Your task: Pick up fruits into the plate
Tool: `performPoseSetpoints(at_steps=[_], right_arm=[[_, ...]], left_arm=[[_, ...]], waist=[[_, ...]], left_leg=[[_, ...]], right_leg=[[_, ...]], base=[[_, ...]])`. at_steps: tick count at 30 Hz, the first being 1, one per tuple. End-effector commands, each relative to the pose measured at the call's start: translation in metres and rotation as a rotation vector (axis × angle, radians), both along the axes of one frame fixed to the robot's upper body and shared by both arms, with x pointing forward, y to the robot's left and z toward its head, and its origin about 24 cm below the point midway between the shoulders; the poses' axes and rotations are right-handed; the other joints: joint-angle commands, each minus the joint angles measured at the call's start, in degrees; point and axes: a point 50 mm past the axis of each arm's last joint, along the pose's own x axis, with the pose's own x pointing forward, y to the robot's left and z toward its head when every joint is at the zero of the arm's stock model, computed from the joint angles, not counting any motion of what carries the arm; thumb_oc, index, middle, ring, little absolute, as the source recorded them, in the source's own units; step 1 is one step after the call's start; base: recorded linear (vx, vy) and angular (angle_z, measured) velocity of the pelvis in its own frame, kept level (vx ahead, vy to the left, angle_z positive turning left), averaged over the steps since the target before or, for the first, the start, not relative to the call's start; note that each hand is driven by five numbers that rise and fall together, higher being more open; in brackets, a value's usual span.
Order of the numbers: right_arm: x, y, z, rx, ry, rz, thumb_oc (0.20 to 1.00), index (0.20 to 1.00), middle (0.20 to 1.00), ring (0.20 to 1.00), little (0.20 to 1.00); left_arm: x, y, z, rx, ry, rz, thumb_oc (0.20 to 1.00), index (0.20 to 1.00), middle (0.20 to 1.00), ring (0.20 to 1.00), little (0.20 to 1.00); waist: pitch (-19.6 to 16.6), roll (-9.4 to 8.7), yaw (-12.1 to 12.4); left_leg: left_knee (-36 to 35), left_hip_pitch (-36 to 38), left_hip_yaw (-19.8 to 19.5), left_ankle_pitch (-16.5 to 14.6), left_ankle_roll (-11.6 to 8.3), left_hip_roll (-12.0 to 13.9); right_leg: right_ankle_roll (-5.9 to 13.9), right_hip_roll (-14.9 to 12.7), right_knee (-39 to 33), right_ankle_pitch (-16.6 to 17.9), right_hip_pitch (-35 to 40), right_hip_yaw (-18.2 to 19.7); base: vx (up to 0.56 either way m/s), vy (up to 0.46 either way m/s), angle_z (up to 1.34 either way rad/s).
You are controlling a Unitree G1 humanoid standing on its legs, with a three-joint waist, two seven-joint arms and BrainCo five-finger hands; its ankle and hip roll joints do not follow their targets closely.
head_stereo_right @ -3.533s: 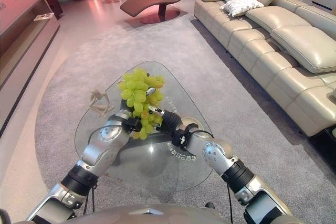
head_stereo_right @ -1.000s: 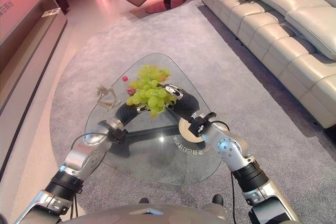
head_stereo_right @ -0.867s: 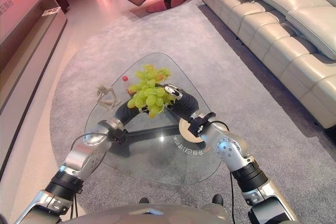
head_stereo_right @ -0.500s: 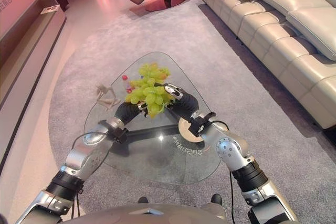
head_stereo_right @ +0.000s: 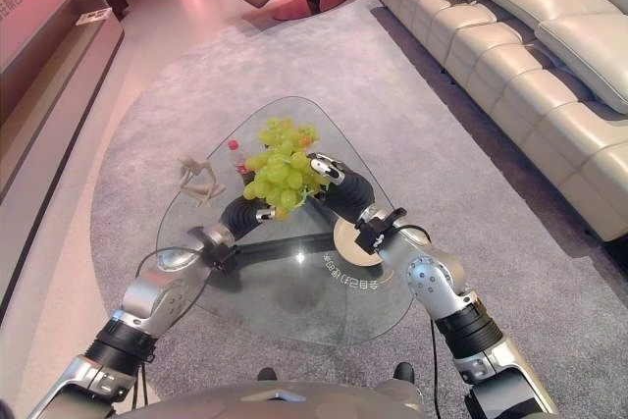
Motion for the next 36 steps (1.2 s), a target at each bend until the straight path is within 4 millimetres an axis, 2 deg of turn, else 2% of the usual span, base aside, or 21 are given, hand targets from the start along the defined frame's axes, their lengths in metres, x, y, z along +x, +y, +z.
performPoseSetpoints(at_steps=[1,3,5,11,18,21,24,28,33,34,36], right_arm=[[0.009,-0.008,0.056,0.181,-0.246,-0.068,0.2,0.2,0.2,0.2,0.2],[0.014,-0.016,0.057,0.176,-0.244,-0.108,0.2,0.2,0.2,0.2,0.2],[0.017,-0.021,0.056,0.17,-0.24,-0.133,0.2,0.2,0.2,0.2,0.2],[0.023,-0.037,0.047,0.157,-0.21,-0.212,0.2,0.2,0.2,0.2,0.2],[0.027,-0.052,0.035,0.149,-0.172,-0.279,0.2,0.2,0.2,0.2,0.2],[0.028,-0.057,0.03,0.132,-0.146,-0.304,0.2,0.2,0.2,0.2,0.2],[0.032,-0.065,0.015,0.082,-0.097,-0.336,0.2,0.2,0.2,0.2,0.2],[0.039,-0.072,0.004,0.032,-0.054,-0.374,0.2,0.2,0.2,0.2,0.2],[0.044,-0.082,-0.007,-0.005,-0.012,-0.426,0.2,0.2,0.2,0.2,0.2],[0.049,-0.095,-0.014,-0.04,0.015,-0.487,0.2,0.2,0.2,0.2,0.2],[0.052,-0.105,-0.015,-0.054,0.02,-0.536,0.2,0.2,0.2,0.2,0.2]], left_arm=[[0.012,0.012,0.011,0.329,-0.145,-0.088,1.0,1.0,1.0,1.0,1.0],[0.014,0.02,0.005,0.584,-0.188,-0.142,1.0,1.0,1.0,1.0,1.0],[0.015,0.025,0.003,0.673,-0.187,-0.16,1.0,1.0,1.0,1.0,1.0],[0.012,0.036,-0.012,0.823,-0.131,-0.219,1.0,1.0,1.0,1.0,1.0],[0.002,0.048,-0.038,0.892,-0.021,-0.208,1.0,1.0,1.0,1.0,1.0],[-0.003,0.056,-0.052,0.877,0.045,-0.13,1.0,1.0,1.0,1.0,1.0],[-0.013,0.069,-0.076,0.843,0.115,0.034,1.0,1.0,1.0,1.0,1.0],[-0.019,0.081,-0.094,0.791,0.151,0.21,1.0,1.0,1.0,1.0,1.0],[-0.021,0.087,-0.102,0.753,0.159,0.328,1.0,1.0,1.0,1.0,1.0],[-0.025,0.095,-0.107,0.715,0.163,0.444,1.0,1.0,1.0,1.0,1.0],[-0.029,0.101,-0.11,0.704,0.166,0.511,1.0,1.0,1.0,1.0,1.0]], waist=[[0.0,-1.71,-0.6],[0.4,-1.62,-1.0],[0.6,-1.61,-1.2],[1.7,-1.55,-1.7],[2.8,-1.63,-2.1],[3.5,-1.67,-2.3],[5.0,-1.84,-2.3],[7.7,-2.22,-2.0],[10.0,-2.42,-1.3],[12.3,-2.37,-0.4],[13.9,-2.0,0.1]], left_leg=[[2.1,-0.1,-2.9,-3.1,1.72,-0.3],[2.4,-0.4,-3.1,-3.2,1.7,-0.3],[2.4,-0.6,-3.0,-3.3,1.68,-0.3],[2.5,-1.1,-2.8,-3.3,1.63,-0.3],[2.7,-1.8,-2.6,-3.4,1.52,-0.2],[2.7,-2.4,-2.6,-3.3,1.46,-0.1],[2.5,-3.3,-2.7,-2.9,1.36,-0.2],[2.8,-5.7,-3.4,-2.5,1.26,-0.5],[2.9,-7.7,-4.5,-2.2,1.31,-1.1],[3.0,-9.7,-5.6,-2.0,1.5,-1.9],[3.1,-11.0,-6.5,-1.9,1.67,-2.5]], right_leg=[[-0.8,-1.2,4.0,-4.4,2.5,0.9],[-0.53,-1.1,4.2,-4.6,2.1,1.2],[-0.42,-1.2,4.3,-4.6,1.9,1.2],[-0.08,-1.2,4.2,-4.4,1.3,1.2],[0.03,-1.2,4.2,-4.3,0.5,1.5],[-0.05,-1.0,4.2,-4.3,-0.3,1.7],[-0.26,-0.8,4.2,-4.1,-1.1,2.0],[-0.62,-0.5,4.8,-4.2,-3.2,2.2],[-0.99,-0.3,5.0,-4.2,-4.8,2.2],[-1.35,0.0,5.3,-4.0,-6.4,2.1],[-1.61,0.1,5.7,-4.1,-7.7,2.1]], base=[[0.0,0.0,0.0],[-0.02,0.004,0.0],[-0.04,0.002,0.0],[-0.01,-0.001,0.0],[0.0,0.0,0.0],[-0.04,-0.016,-0.02],[-0.05,-0.018,-0.01],[-0.11,-0.025,-0.02],[-0.07,-0.039,0.02],[-0.08,-0.081,0.06],[-0.07,-0.076,0.11]])
